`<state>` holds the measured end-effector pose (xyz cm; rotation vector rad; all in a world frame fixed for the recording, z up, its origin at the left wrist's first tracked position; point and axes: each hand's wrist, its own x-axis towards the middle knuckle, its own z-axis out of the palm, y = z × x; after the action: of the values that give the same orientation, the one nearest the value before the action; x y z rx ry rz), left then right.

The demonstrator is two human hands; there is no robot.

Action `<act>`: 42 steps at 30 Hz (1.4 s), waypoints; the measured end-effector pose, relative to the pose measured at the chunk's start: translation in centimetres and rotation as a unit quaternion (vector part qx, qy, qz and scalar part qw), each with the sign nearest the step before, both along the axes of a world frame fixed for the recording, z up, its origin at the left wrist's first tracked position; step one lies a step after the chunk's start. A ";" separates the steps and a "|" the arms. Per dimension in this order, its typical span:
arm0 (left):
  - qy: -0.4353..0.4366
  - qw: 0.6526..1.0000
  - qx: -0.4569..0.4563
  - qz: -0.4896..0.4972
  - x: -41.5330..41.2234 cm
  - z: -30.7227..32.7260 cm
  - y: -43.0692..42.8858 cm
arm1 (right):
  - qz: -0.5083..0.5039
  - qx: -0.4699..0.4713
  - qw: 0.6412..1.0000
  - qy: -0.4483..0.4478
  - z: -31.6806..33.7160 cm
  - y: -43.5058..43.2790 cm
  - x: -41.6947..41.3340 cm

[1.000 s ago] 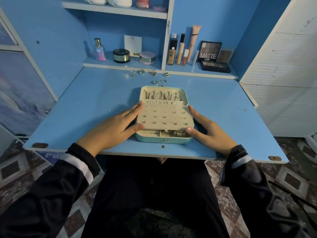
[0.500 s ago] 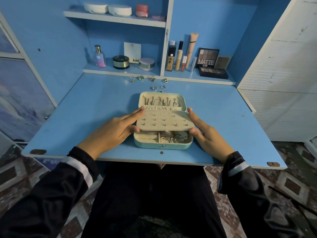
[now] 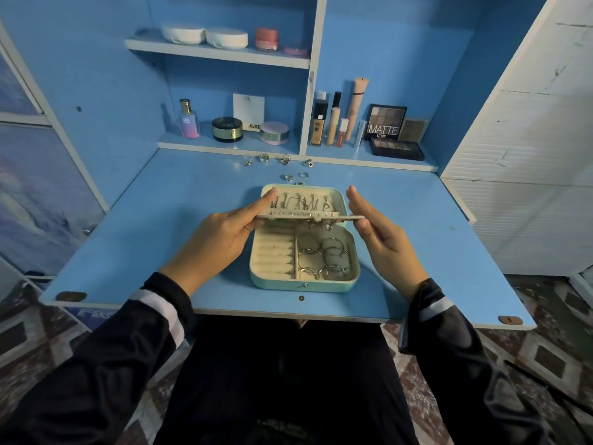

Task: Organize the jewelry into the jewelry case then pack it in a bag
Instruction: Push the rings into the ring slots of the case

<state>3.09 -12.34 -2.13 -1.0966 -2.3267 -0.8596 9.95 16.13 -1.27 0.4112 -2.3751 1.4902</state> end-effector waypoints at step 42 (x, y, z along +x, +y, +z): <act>-0.246 0.969 -0.004 0.010 -11.2 0.6 1.0 | -0.025 0.056 0.995 -0.080 0.5 2.8 -11.4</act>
<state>-8.14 -11.37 -1.54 -0.9388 -2.7294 -1.2298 -1.41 18.92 -0.80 0.2649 -2.5820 1.4204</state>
